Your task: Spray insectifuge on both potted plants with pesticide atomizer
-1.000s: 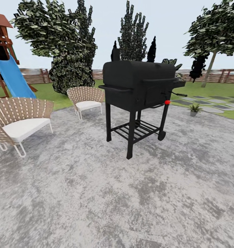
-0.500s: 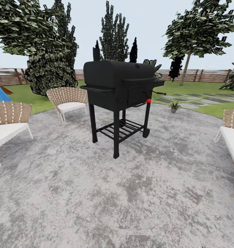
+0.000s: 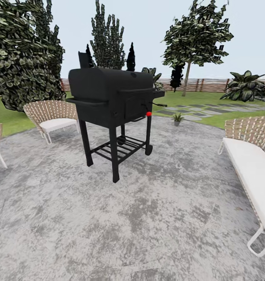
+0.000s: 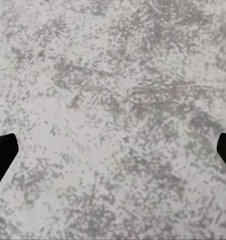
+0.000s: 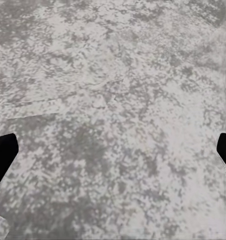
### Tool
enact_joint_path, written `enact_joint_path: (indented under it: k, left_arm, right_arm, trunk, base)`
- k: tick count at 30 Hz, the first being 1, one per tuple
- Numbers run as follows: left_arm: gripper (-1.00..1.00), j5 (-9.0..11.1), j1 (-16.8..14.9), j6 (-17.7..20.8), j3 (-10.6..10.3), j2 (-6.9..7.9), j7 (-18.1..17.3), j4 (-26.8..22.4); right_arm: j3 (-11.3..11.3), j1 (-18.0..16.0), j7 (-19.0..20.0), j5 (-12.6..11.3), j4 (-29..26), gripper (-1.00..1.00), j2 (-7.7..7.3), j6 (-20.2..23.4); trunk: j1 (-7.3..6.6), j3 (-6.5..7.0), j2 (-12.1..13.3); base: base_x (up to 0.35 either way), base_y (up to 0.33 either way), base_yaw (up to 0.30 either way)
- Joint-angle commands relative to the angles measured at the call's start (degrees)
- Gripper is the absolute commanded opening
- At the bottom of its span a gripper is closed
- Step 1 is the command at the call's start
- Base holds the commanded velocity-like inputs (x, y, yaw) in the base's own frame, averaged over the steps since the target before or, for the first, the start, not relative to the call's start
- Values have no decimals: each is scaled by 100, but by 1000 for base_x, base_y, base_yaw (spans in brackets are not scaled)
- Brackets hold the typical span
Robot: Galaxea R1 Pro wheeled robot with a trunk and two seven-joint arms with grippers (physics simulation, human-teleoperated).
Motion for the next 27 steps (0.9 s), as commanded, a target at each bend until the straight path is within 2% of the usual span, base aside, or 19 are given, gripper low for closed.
enact_joint_path:
  k: [1,27]
  left_arm:
    - [100,5,-2,-18,19,-1,-2,0]
    - [100,5,-2,-18,22,-1,-2,1]
  right_arm:
    - [-4,-5,-3,1,6,100,1,-19]
    - [-3,-5,5,10,-21,100,1,-23]
  trunk:
    - [2,-5,-2]
    - [2,-5,-2]
  base:
    - [314,0,-299]
    - [335,0,-299]
